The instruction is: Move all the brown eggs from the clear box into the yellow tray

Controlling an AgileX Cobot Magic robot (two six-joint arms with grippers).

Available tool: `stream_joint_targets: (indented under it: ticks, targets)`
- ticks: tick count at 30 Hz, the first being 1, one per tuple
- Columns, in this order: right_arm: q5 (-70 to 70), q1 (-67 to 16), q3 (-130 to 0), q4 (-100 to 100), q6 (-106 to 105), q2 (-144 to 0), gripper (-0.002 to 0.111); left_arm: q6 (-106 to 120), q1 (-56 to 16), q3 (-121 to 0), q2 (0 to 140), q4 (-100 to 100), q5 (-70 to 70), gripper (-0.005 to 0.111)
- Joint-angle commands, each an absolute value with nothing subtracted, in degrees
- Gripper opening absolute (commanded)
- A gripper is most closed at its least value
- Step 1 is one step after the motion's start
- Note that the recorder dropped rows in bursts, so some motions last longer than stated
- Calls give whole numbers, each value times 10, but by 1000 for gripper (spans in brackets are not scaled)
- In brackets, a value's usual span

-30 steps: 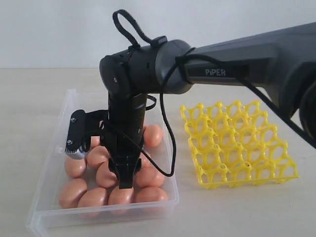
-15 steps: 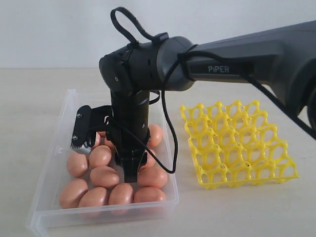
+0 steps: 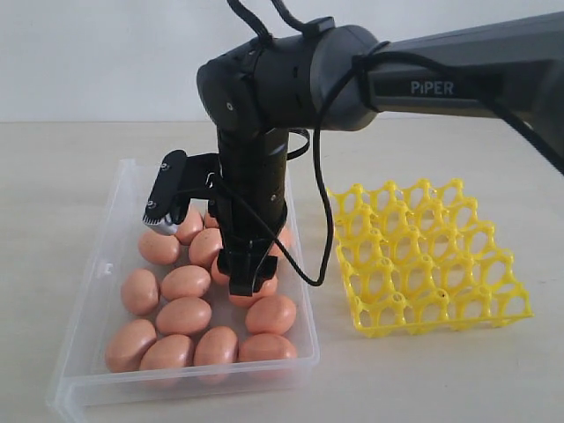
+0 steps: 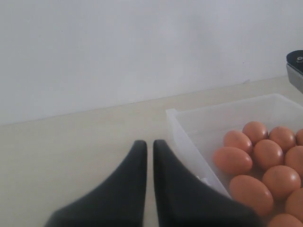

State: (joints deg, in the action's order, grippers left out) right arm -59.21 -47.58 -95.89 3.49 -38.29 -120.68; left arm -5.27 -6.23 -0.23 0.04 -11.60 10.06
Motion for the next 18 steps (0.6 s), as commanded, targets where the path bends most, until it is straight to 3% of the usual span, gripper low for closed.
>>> stream_joint_targets:
  ticks: [1,18]
  targets:
    - [-591,-474,-959,32,-391,-1206,66,-56,-66,0,0,-115,99,4]
    - [-586,-470,-959,-3,-391,-1239,66,-56,-66,0,0,-115,99,4]
